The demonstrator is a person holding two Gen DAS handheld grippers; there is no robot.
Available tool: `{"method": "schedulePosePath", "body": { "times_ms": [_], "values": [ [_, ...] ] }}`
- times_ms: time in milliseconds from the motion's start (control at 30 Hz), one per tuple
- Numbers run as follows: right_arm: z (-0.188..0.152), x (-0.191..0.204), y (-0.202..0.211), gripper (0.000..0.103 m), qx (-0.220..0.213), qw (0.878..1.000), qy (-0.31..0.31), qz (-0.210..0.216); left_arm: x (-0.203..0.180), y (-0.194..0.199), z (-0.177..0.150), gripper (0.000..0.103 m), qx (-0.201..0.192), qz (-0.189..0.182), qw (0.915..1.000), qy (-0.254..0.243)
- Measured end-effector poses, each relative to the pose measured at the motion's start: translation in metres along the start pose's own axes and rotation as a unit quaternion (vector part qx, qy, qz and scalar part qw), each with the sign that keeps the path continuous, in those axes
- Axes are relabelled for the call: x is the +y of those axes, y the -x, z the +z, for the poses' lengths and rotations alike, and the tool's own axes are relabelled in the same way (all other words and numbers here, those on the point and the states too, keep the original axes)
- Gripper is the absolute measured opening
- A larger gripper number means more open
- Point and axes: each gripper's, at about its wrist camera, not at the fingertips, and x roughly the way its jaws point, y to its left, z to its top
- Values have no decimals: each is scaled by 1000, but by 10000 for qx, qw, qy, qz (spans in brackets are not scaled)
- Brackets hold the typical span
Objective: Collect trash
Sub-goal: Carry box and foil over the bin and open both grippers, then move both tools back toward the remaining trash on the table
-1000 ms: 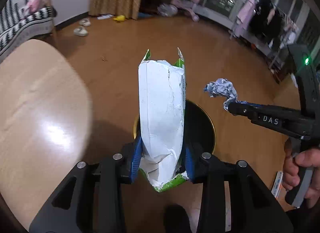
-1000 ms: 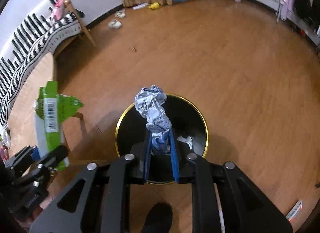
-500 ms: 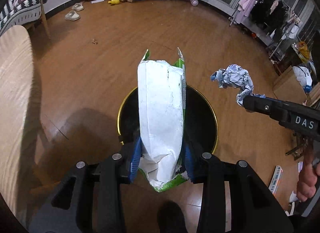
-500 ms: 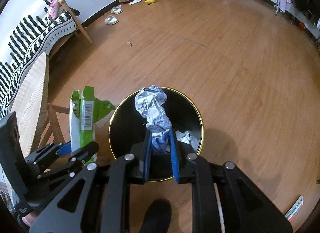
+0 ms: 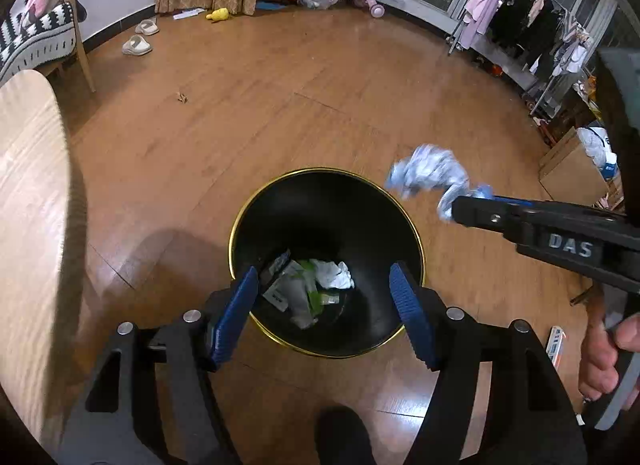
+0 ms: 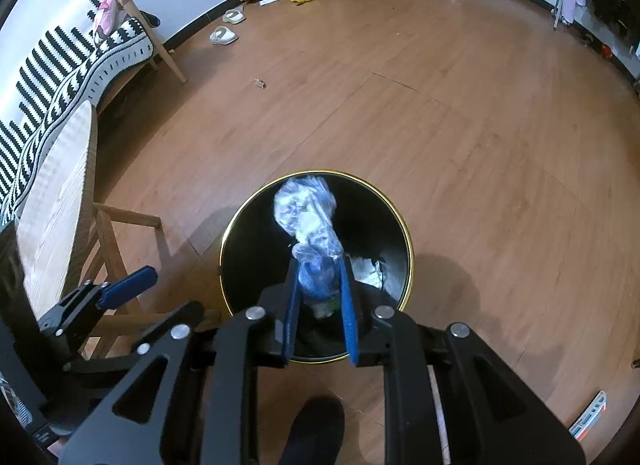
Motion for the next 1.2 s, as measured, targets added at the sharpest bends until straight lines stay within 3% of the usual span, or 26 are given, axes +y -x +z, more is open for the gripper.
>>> {"method": "schedulePosePath", "body": {
  "times_ms": [33, 100, 200, 367, 533, 633, 733, 867, 1000, 1200],
  "values": [
    [1, 1, 1, 31, -21, 10000, -20, 7, 0, 4, 0, 68, -24, -4, 10000, -8],
    [2, 4, 4, 61, -110, 9999, -41, -32, 1, 16, -2, 71, -95, -16, 10000, -16],
    [4, 15, 9, 62, -225, 9997, 6, -16, 6, 37, -3, 74, -239, -10, 9997, -16],
    [7, 58, 27, 63, -455, 9984, 252, 199, 27, 90, -11, 96, -612, 196, 9979, 82],
    [10, 134, 42, 65, -624, 9938, 732, 557, 75, 155, -31, 96, -997, 746, 9908, 523],
    [6, 196, 45, 65, -593, 9885, 1109, 839, 122, 198, -52, 96, -1150, 1118, 9815, 1047],
    [-2, 263, 46, 65, -539, 9808, 1525, 1090, 172, 243, -79, 96, -1270, 1587, 9661, 1595],
    [-29, 358, 48, 65, -407, 9641, 2134, 1523, 239, 306, -127, 96, -1446, 2200, 9361, 2334],
    [-61, 442, 47, 65, -249, 9447, 2672, 1884, 293, 354, -173, 96, -1600, 2537, 9083, 2915],
    [-103, 527, 39, 65, -89, 9196, 3282, 2155, 371, 404, -249, 96, -1612, 3135, 8638, 3600]
  ]
}}
